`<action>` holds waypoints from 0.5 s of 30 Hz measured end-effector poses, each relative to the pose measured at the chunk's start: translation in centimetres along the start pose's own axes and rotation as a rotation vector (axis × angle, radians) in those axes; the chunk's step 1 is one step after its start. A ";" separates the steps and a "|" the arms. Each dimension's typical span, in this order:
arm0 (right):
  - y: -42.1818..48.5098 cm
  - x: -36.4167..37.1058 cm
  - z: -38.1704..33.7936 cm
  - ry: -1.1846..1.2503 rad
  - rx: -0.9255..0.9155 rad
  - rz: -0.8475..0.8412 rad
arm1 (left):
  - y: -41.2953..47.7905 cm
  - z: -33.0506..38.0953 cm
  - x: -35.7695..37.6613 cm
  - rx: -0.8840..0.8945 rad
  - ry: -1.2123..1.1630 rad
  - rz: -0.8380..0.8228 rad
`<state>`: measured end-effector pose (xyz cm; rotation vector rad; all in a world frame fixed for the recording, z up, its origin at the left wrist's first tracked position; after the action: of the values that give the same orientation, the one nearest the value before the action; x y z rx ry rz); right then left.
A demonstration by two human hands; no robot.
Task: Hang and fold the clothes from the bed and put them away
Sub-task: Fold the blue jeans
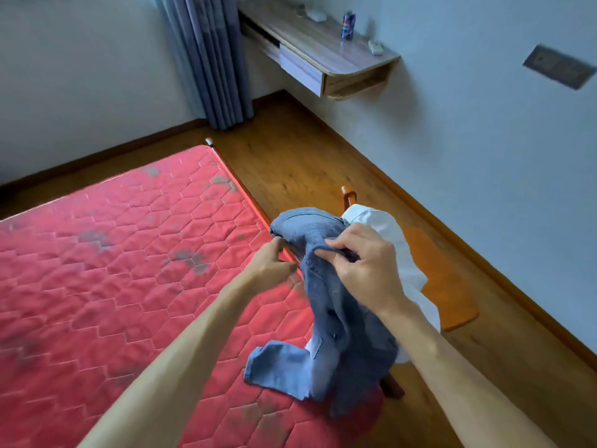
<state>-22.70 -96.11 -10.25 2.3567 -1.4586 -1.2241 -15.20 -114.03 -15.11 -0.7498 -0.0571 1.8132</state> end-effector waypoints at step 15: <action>-0.5 0.5 -23.1 0.258 -0.038 0.082 | -20.5 3.1 -19.1 0.341 -0.298 0.401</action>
<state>-6.53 -103.15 4.63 2.3018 -1.4180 -0.8813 3.82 -121.89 4.14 -0.2542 0.2173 2.2302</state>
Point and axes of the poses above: each hand's wrist, its own y-axis towards the middle knuckle, its own x-axis out of the palm, z = x × y, the point moved 1 cm from there along y, towards the middle knuckle, and after that the axes turned 3 degrees about -y, right-handed, at the moved point
